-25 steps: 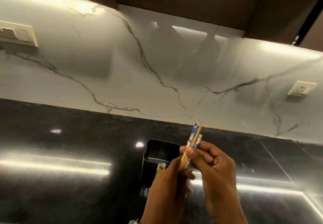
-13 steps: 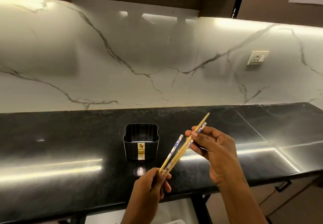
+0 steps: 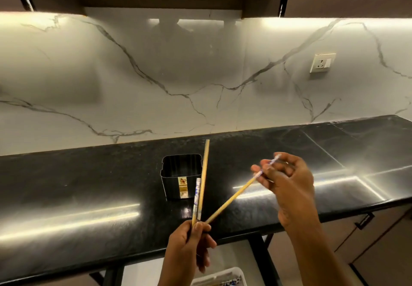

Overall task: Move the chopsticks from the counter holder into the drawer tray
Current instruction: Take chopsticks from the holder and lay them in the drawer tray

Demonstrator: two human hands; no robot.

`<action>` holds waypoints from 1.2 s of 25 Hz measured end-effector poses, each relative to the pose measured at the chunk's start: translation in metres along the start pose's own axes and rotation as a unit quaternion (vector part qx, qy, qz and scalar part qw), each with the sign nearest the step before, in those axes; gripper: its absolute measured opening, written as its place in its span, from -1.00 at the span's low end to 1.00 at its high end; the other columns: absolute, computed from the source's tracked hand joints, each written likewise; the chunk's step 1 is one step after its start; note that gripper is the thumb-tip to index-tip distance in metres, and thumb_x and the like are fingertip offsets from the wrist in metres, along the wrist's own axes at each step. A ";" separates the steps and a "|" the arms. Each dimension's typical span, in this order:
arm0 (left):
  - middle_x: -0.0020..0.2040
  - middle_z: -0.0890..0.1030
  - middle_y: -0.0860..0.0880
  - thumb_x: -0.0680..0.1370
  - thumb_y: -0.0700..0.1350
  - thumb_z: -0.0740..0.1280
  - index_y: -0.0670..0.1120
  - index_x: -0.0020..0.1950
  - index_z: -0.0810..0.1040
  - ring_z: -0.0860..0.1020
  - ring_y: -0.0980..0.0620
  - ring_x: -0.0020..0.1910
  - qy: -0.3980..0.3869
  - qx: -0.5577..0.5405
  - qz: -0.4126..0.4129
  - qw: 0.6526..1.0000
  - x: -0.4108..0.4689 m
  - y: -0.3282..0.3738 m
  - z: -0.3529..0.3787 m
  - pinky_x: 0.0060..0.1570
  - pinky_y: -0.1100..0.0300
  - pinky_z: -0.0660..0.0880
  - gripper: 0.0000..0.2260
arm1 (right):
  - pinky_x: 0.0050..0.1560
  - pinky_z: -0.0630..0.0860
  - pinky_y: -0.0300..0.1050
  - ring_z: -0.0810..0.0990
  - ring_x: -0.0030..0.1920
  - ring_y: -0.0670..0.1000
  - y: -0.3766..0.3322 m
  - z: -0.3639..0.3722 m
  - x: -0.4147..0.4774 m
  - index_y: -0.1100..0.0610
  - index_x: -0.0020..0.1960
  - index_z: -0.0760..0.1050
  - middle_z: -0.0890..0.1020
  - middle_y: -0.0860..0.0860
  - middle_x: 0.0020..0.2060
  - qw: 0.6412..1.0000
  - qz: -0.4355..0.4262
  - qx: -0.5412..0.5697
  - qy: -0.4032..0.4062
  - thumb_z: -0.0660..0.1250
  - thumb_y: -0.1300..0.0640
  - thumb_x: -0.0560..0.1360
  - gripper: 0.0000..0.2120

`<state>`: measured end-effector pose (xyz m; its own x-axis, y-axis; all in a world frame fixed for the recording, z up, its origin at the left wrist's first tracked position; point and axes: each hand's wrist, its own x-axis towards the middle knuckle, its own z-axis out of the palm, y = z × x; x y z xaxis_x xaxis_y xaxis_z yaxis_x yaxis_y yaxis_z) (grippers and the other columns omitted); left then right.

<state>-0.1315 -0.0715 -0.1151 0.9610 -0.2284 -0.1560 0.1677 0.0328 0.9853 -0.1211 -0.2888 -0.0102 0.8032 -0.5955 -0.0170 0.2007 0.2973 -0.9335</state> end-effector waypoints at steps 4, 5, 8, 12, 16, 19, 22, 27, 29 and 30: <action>-0.15 0.71 -0.32 0.69 -0.12 0.13 -0.30 0.11 0.53 0.68 -0.25 -0.30 0.056 -0.177 -0.074 0.980 -0.002 0.005 -0.007 -0.38 0.02 0.62 -0.72 | -0.02 0.71 -0.01 0.77 0.01 0.17 0.006 -0.006 -0.018 0.11 0.31 0.47 0.66 0.22 0.09 0.984 -0.026 0.164 0.065 0.32 0.44 0.56 -0.61; -0.10 0.71 -0.33 0.69 -0.13 0.13 -0.30 0.12 0.53 0.71 -0.28 -0.22 0.066 -0.212 -0.082 0.972 -0.002 0.008 -0.005 -0.33 -0.01 0.65 -0.72 | 0.01 0.70 -0.01 0.76 0.04 0.19 0.016 -0.003 -0.028 0.17 0.29 0.48 0.65 0.26 0.13 0.977 -0.003 0.200 0.071 0.33 0.42 0.56 -0.66; -0.03 0.71 -0.35 0.69 -0.15 0.16 -0.31 0.15 0.54 0.71 -0.31 -0.07 0.101 -0.283 -0.085 0.950 -0.001 0.013 0.007 -0.20 -0.06 0.69 -0.74 | -0.05 0.72 -0.03 0.75 0.04 0.20 0.067 0.012 -0.069 0.33 0.19 0.53 0.71 0.31 0.06 0.962 0.118 0.220 0.108 0.41 0.39 0.49 -0.72; 0.00 0.73 -0.28 0.67 -0.16 0.20 -0.28 0.13 0.59 0.72 -0.26 -0.03 0.150 -0.270 -0.065 0.949 0.000 0.007 0.015 -0.01 -0.15 0.66 -0.75 | -0.05 0.68 0.04 0.75 -0.06 0.19 0.120 0.025 -0.112 0.33 -0.02 0.60 0.78 0.20 -0.17 0.960 0.216 0.134 0.120 0.47 0.46 0.39 -0.81; 0.02 0.74 -0.20 0.66 -0.13 0.22 -0.19 0.19 0.58 0.72 -0.20 0.00 0.188 -0.269 -0.052 0.943 -0.006 -0.002 0.014 0.09 -0.18 0.61 -0.78 | -0.17 0.58 -0.08 0.72 -0.13 0.05 0.134 0.024 -0.120 0.29 -0.13 0.66 0.78 0.07 -0.23 0.972 0.226 0.024 0.056 0.50 0.47 0.36 -0.85; 0.01 0.74 -0.19 0.65 -0.15 0.25 -0.12 0.23 0.51 0.73 -0.17 0.00 0.199 -0.285 -0.026 0.937 -0.008 -0.002 0.019 0.03 -0.08 0.62 -0.83 | -0.28 0.59 -0.16 0.73 -0.25 0.01 0.139 0.023 -0.125 0.28 -0.18 0.70 0.78 0.08 -0.29 0.972 0.232 -0.028 0.005 0.47 0.50 0.38 -0.84; -0.03 0.75 -0.17 0.63 -0.20 0.28 -0.12 0.23 0.52 0.73 -0.14 -0.02 0.207 -0.262 -0.008 0.943 -0.008 -0.004 0.020 0.02 -0.03 0.61 -0.82 | -0.29 0.63 -0.26 0.76 -0.27 -0.01 0.144 0.019 -0.129 0.20 -0.18 0.71 0.78 0.04 -0.30 0.977 0.179 -0.104 -0.055 0.40 0.54 0.43 -0.72; -0.20 0.73 -0.14 0.64 -0.19 0.24 -0.18 0.16 0.59 0.74 -0.13 -0.08 0.199 -0.231 -0.022 0.952 -0.008 -0.003 0.017 -0.06 -0.05 0.67 -0.82 | -0.19 0.64 -0.28 0.75 -0.14 -0.10 0.145 0.018 -0.128 -0.03 -0.01 0.57 0.76 -0.15 -0.22 0.955 0.092 -0.252 -0.126 0.54 0.29 0.42 -0.71; -0.22 0.70 -0.13 0.66 -0.16 0.22 -0.16 0.17 0.59 0.73 -0.16 -0.05 0.205 -0.275 -0.047 0.938 -0.008 -0.003 0.015 0.02 -0.22 0.63 -0.81 | -0.25 0.65 -0.25 0.74 -0.21 -0.05 0.143 0.018 -0.126 0.02 0.03 0.54 0.73 -0.05 -0.21 0.937 0.135 -0.290 -0.142 0.59 0.20 0.39 -0.69; -0.23 0.69 -0.12 0.67 -0.15 0.21 -0.16 0.18 0.58 0.73 -0.17 -0.04 0.208 -0.297 -0.055 0.930 -0.008 -0.004 0.012 0.05 -0.24 0.61 -0.81 | -0.30 0.64 -0.24 0.73 -0.27 -0.03 0.139 0.017 -0.124 0.08 0.02 0.57 0.74 0.00 -0.24 0.927 0.167 -0.295 -0.159 0.58 0.22 0.40 -0.74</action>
<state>-0.1419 -0.0813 -0.1170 0.9120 0.1302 -0.3889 0.2436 0.5908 0.7691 -0.1837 -0.1607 -0.1322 0.9090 -0.2653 -0.3213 -0.3555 -0.0915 -0.9302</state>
